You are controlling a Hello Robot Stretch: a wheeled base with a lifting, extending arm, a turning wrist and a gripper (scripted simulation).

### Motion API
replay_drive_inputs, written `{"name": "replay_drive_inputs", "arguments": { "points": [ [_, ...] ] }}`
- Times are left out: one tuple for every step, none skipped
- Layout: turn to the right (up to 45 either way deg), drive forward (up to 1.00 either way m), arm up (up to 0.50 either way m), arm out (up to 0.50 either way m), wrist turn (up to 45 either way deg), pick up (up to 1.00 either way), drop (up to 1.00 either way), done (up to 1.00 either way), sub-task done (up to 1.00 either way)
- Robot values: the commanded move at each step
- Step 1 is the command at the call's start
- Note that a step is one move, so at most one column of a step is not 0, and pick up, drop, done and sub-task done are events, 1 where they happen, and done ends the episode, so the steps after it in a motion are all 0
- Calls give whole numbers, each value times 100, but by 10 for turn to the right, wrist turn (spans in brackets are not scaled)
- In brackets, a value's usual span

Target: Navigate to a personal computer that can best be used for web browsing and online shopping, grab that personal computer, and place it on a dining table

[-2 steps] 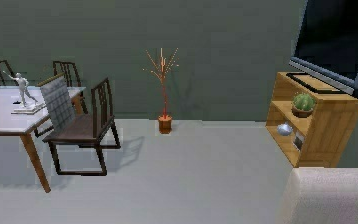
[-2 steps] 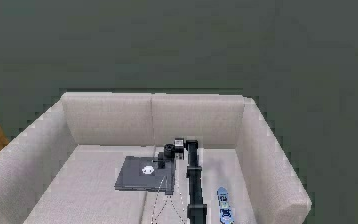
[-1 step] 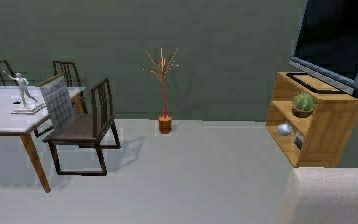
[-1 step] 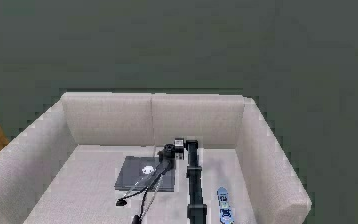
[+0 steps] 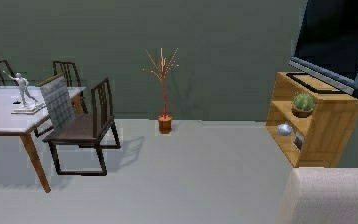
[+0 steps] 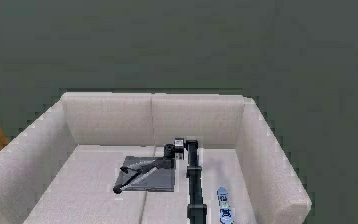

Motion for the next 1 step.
{"name": "replay_drive_inputs", "arguments": {
  "points": [
    [0, 0, 0, 0, 450, 0, 0, 0, 0]
  ]
}}
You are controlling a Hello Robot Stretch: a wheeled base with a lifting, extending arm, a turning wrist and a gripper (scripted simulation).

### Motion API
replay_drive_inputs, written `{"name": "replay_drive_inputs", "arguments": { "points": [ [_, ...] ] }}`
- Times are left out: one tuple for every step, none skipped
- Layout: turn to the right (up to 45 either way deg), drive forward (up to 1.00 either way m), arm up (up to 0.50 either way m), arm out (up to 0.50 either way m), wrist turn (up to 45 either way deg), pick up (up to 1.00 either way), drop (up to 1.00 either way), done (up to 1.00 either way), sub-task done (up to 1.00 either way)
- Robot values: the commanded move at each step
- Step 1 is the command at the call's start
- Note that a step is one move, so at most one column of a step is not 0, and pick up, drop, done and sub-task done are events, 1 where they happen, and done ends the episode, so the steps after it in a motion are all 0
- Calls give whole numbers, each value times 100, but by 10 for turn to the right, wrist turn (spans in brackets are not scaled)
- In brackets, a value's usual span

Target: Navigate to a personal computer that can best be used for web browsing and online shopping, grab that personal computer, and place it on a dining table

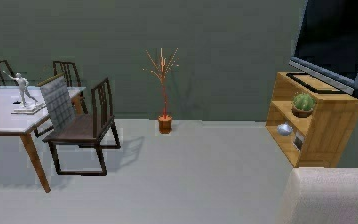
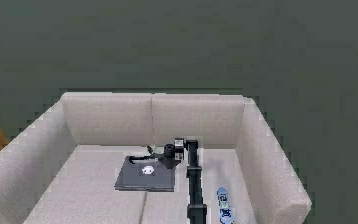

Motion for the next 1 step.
{"name": "replay_drive_inputs", "arguments": {
  "points": [
    [0, 0, 0, 0, 450, 0, 0, 0, 0]
  ]
}}
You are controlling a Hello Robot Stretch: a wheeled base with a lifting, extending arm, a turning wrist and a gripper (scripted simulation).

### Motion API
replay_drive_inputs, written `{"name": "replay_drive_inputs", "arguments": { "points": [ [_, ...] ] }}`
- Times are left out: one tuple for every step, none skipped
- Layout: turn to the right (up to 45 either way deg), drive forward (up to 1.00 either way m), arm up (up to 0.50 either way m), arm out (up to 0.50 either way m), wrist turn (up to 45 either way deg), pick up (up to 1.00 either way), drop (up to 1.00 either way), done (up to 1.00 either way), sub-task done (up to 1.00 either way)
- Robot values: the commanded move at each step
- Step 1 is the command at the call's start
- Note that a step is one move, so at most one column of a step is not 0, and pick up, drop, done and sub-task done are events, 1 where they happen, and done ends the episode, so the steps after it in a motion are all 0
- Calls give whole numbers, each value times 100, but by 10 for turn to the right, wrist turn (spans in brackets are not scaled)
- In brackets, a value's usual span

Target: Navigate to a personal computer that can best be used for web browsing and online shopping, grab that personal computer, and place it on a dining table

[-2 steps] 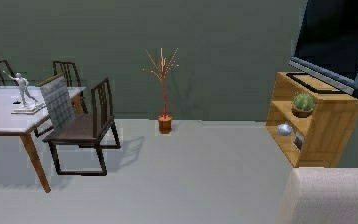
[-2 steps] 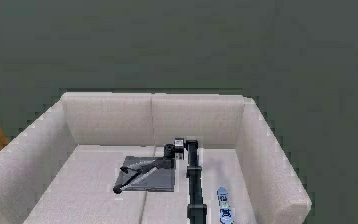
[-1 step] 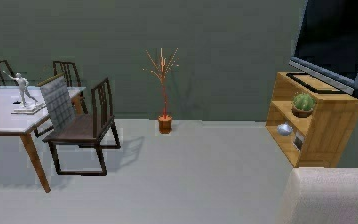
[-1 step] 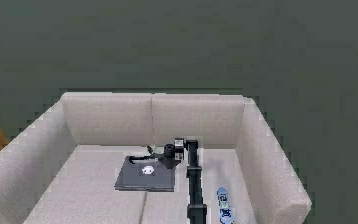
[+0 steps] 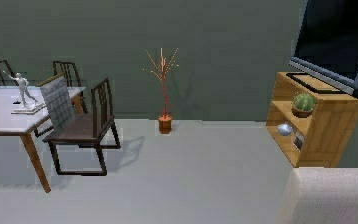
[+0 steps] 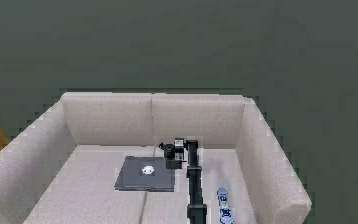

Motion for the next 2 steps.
{"name": "replay_drive_inputs", "arguments": {
  "points": [
    [0, 0, -30, 0, 0, 0, 0, 0, 0],
    [0, 0, 0, 0, 0, 100, 0, 0, 0]
  ]
}}
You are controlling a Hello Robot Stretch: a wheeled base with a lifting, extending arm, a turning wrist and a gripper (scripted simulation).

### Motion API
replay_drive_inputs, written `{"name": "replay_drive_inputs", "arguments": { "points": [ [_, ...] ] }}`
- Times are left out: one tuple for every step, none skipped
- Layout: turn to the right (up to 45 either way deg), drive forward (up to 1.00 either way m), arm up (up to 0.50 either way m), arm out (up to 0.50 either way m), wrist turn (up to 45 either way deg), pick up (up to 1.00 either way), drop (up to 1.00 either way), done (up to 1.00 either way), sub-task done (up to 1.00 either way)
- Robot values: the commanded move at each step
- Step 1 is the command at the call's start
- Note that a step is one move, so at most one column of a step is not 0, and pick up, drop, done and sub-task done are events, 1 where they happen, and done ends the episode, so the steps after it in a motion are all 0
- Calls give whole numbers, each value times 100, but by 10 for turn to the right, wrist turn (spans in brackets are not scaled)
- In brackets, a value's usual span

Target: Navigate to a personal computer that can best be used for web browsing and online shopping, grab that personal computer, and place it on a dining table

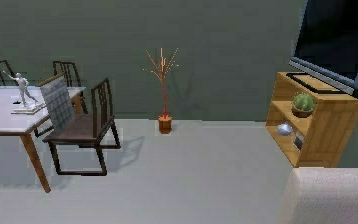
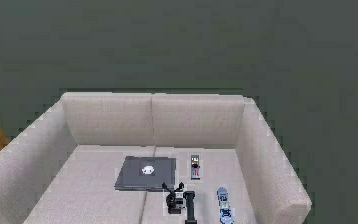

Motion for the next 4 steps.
{"name": "replay_drive_inputs", "arguments": {
  "points": [
    [0, 0, 10, 0, 0, 0, 0, 0, 0],
    [0, 0, 50, 0, 0, 0, 0, 0, 0],
    [0, 0, 6, 0, 0, 0, 0, 0, 0],
    [0, 0, 0, 0, -450, 0, 0, 0, 0]
  ]
}}
